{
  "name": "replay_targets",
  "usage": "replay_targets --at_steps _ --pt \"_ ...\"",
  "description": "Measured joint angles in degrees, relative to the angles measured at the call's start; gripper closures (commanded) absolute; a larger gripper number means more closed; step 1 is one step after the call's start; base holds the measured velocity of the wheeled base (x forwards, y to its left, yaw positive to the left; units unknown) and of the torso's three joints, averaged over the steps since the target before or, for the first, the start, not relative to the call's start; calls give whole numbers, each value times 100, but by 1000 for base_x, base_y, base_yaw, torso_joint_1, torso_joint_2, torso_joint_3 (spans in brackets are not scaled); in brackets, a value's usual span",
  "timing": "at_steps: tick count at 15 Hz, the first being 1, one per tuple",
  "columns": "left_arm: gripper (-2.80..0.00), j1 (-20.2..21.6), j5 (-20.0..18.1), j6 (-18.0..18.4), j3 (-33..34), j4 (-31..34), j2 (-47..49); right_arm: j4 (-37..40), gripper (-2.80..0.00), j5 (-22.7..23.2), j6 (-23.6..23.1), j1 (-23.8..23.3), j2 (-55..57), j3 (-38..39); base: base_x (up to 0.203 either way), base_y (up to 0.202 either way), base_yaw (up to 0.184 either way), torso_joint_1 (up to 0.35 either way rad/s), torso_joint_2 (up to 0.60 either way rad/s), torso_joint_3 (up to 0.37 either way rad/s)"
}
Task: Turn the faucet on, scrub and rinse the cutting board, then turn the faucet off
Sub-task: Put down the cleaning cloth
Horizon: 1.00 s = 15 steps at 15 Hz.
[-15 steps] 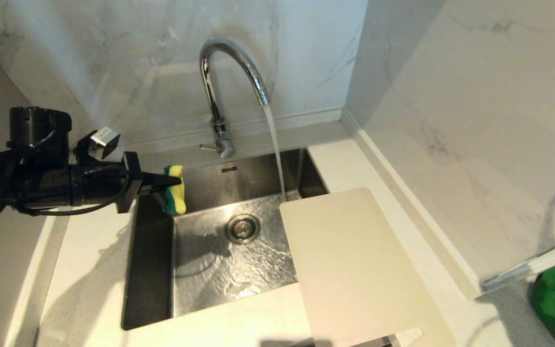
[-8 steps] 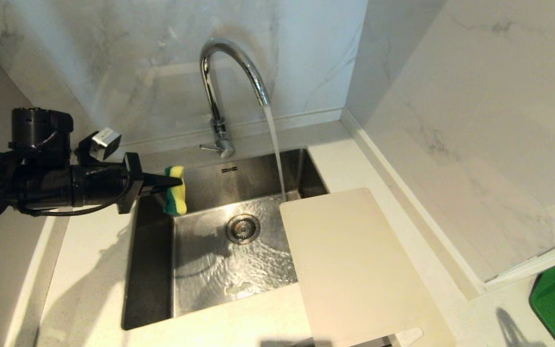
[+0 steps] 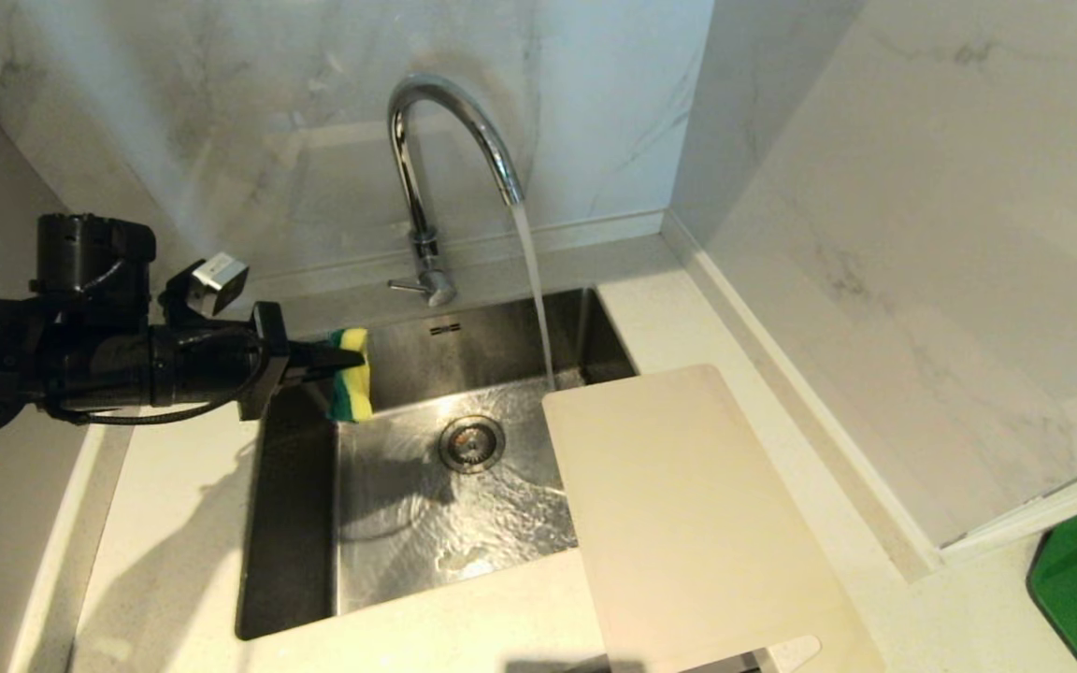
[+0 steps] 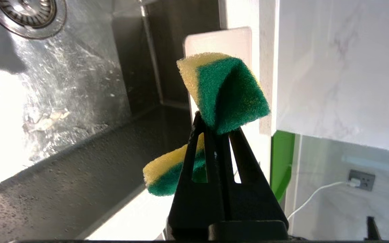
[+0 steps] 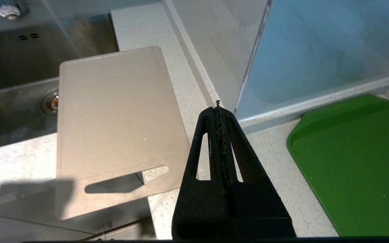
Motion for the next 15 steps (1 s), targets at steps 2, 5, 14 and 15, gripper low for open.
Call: replay_targets --at_steps 2,5,14,15 --pt "0 -8 0 -2 4 -1 -5 -14 0 -5 -124 -14 -83 217 0 0 0 0 0 0" --pt "0 -18 2 -2 12 -1 -30 -100 0 77 -540 -22 -339 957 0 0 0 0 0 0" --pt "0 -25 10 1 9 -100 -6 -842 0 609 -601 -27 -1033 2291 0 0 0 0 0 0" --pt "0 -25 10 1 10 -102 3 -843 0 608 -581 -27 -1036 2294 0 0 0 0 0 0"
